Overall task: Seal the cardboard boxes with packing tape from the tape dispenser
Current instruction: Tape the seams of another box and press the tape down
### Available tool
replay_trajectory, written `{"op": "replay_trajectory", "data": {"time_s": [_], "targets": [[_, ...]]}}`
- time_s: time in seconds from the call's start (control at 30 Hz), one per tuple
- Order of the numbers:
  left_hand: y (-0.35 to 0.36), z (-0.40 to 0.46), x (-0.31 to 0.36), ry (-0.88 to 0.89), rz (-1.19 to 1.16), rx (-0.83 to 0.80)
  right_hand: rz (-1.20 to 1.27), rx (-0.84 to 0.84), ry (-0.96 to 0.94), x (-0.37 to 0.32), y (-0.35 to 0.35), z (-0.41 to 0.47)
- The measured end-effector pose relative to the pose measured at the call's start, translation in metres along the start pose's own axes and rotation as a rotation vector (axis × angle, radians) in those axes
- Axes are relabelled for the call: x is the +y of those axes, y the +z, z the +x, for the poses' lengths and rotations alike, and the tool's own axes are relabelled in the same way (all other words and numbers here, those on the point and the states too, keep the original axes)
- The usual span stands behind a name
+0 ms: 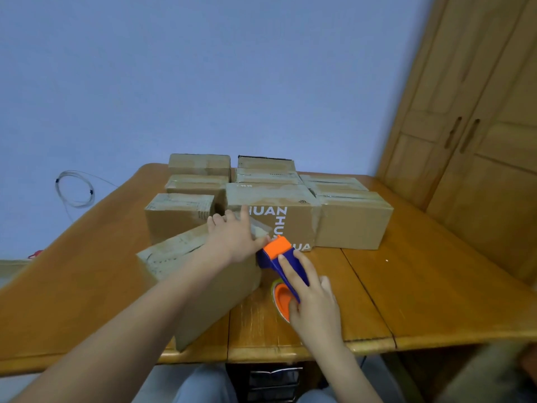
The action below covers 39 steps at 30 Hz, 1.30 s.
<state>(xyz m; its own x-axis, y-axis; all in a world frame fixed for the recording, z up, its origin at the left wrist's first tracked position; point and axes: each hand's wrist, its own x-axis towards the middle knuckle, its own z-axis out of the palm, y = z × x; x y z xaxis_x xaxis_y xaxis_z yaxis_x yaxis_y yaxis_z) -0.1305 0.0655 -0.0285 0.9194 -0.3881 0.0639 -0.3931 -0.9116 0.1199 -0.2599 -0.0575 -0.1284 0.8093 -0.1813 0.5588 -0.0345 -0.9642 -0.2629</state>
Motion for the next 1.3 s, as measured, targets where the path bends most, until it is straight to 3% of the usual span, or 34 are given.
{"op": "replay_trajectory", "data": {"time_s": [0.4,0.9,1.2,1.3], "targets": [[-0.004,-0.018,-0.015,0.180,-0.120,-0.031,-0.131,0.091,0.047,-0.027,-0.013,-0.040],[-0.003,-0.022,-0.012,0.274,-0.121,-0.023,-0.178,0.044,0.107,-0.040,-0.031,-0.054],[-0.004,-0.015,-0.015,0.286,-0.159,-0.047,-0.261,-0.071,0.119,-0.048,-0.045,-0.049],[-0.003,-0.014,-0.017,0.293,-0.171,-0.051,-0.293,-0.267,0.152,-0.062,-0.063,-0.042]]}}
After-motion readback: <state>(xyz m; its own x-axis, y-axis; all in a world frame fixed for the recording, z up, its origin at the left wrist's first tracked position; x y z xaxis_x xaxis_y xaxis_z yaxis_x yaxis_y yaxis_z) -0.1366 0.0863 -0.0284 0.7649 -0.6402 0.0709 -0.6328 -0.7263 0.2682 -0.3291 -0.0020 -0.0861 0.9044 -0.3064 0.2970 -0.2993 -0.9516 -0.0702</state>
